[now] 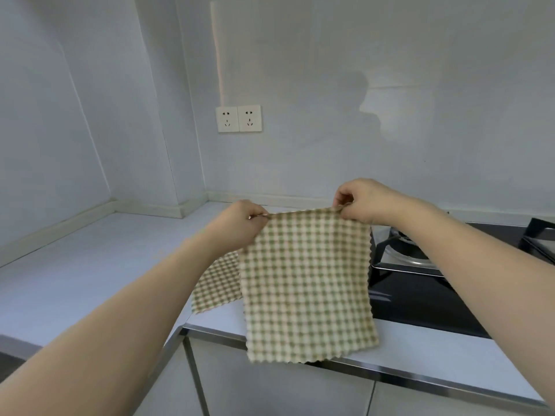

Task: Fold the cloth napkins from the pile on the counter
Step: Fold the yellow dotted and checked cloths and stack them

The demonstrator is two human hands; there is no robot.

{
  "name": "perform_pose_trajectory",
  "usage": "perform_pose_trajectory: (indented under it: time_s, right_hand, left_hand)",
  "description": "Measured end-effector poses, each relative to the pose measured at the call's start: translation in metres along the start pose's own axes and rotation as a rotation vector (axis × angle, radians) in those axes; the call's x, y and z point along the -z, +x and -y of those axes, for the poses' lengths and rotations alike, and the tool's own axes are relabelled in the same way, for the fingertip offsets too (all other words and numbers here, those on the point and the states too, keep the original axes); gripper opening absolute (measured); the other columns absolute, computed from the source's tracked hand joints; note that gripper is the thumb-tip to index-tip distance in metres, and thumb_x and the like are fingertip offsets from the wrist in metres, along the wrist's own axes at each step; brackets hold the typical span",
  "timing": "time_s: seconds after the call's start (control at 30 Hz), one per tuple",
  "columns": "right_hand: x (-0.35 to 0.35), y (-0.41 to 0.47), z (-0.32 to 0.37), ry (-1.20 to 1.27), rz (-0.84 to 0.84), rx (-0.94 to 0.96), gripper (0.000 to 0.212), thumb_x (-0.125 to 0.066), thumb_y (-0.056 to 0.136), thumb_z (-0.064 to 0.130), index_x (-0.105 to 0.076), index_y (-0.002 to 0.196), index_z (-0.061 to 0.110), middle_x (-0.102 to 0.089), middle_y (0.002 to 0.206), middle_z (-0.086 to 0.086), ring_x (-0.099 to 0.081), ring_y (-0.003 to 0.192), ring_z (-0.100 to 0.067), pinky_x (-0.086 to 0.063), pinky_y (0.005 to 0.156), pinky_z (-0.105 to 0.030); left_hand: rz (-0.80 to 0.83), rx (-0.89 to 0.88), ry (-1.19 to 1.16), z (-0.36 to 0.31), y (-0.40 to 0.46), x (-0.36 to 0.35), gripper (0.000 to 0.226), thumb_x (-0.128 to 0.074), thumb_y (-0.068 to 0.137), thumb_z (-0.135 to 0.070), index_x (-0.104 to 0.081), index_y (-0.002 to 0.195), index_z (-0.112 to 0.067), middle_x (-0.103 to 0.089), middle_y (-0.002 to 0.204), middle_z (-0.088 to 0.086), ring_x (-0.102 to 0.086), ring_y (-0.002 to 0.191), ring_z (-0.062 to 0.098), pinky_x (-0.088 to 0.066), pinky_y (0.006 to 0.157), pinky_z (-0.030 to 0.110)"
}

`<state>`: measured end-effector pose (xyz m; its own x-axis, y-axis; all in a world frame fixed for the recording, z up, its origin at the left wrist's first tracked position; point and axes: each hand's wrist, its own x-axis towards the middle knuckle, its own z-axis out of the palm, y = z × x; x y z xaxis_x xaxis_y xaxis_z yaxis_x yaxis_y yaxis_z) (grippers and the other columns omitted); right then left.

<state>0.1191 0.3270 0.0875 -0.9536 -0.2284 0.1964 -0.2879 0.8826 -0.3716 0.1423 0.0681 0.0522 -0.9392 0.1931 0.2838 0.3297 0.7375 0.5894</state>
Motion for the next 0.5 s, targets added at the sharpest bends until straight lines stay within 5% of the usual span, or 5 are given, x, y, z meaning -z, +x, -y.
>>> perform_pose_trajectory:
  time_s: [0.2,0.37,0.5]
  right_hand:
    - [-0.039,-0.003,-0.034,0.012,-0.099,-0.011,0.013,-0.061,0.083,0.014,-0.066,0.084,0.026,-0.066,0.094,0.007,-0.064,0.086,-0.014,-0.055,0.08,-0.039]
    - [-0.07,-0.039,-0.043,-0.093,0.027,0.097,0.015,-0.054,0.085,0.016,-0.062,0.088,0.029,-0.062,0.094,0.011,-0.058,0.089,-0.012,-0.052,0.08,-0.038]
    - [-0.098,-0.082,-0.054,-0.185,0.18,0.158,0.021,-0.051,0.085,0.012,-0.062,0.096,0.025,-0.062,0.101,0.011,-0.055,0.094,-0.011,-0.047,0.083,-0.032]
  left_hand:
    - [-0.091,-0.08,0.108,0.029,0.008,-0.038,0.028,-0.046,0.101,-0.028,-0.069,0.117,-0.027,-0.049,0.104,-0.007,-0.055,0.096,0.016,-0.049,0.085,0.034]
    - [-0.128,-0.344,0.364,0.05,-0.026,-0.055,0.027,-0.05,0.099,-0.023,-0.07,0.118,-0.021,-0.05,0.096,-0.006,-0.052,0.093,0.019,-0.037,0.075,0.029]
    - [0.054,-0.518,0.514,0.061,-0.07,-0.075,0.034,-0.041,0.092,-0.028,-0.073,0.102,-0.022,-0.057,0.088,-0.005,-0.058,0.078,0.018,-0.044,0.061,0.028]
